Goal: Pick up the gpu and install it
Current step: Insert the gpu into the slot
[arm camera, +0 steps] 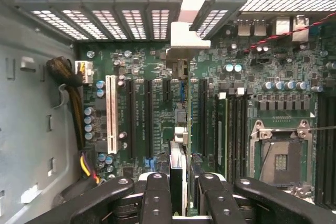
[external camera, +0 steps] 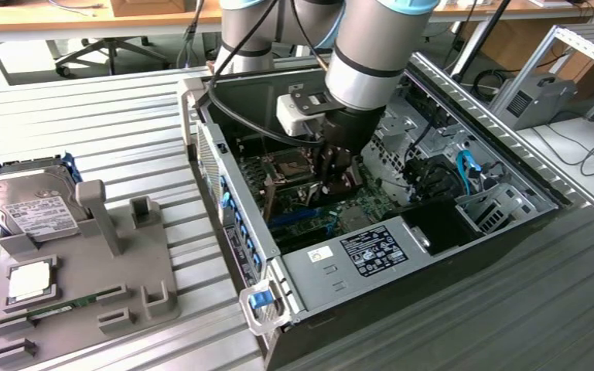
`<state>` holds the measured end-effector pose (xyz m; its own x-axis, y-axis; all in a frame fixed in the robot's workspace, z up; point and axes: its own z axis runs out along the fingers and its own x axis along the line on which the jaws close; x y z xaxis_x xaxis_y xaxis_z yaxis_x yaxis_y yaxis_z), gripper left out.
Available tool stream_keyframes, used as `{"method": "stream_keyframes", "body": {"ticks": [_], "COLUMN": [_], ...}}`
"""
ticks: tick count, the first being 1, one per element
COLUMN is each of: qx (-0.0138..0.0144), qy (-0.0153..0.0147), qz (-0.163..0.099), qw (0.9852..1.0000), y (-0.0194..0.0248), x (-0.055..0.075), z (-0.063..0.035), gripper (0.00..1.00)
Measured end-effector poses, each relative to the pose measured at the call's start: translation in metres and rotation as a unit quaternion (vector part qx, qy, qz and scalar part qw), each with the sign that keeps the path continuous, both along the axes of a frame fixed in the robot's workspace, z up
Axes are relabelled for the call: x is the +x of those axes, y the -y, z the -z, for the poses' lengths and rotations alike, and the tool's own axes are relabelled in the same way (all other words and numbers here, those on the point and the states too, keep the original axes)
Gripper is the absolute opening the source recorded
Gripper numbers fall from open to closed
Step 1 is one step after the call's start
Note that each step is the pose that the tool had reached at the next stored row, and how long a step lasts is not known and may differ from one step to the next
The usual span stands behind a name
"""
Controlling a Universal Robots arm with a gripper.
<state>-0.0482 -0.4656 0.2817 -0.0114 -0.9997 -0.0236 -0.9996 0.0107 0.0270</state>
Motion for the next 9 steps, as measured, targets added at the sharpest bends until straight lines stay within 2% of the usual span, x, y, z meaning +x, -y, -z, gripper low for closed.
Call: {"method": "stream_keyframes", "body": {"ticks": [2,7,9], "qx": [0.0,-0.0005,-0.0034], "qy": [0.0,0.0,0.0], "qz": [0.0,0.0,0.0], "qw": [1.0,1.0,1.0], "y": [-0.0029,-0.0035,-0.0036], "x": [-0.003,-0.013,-0.015], "z": [0.0001,0.0013,0.002], "gripper": [0.26,0.26,0.26]}}
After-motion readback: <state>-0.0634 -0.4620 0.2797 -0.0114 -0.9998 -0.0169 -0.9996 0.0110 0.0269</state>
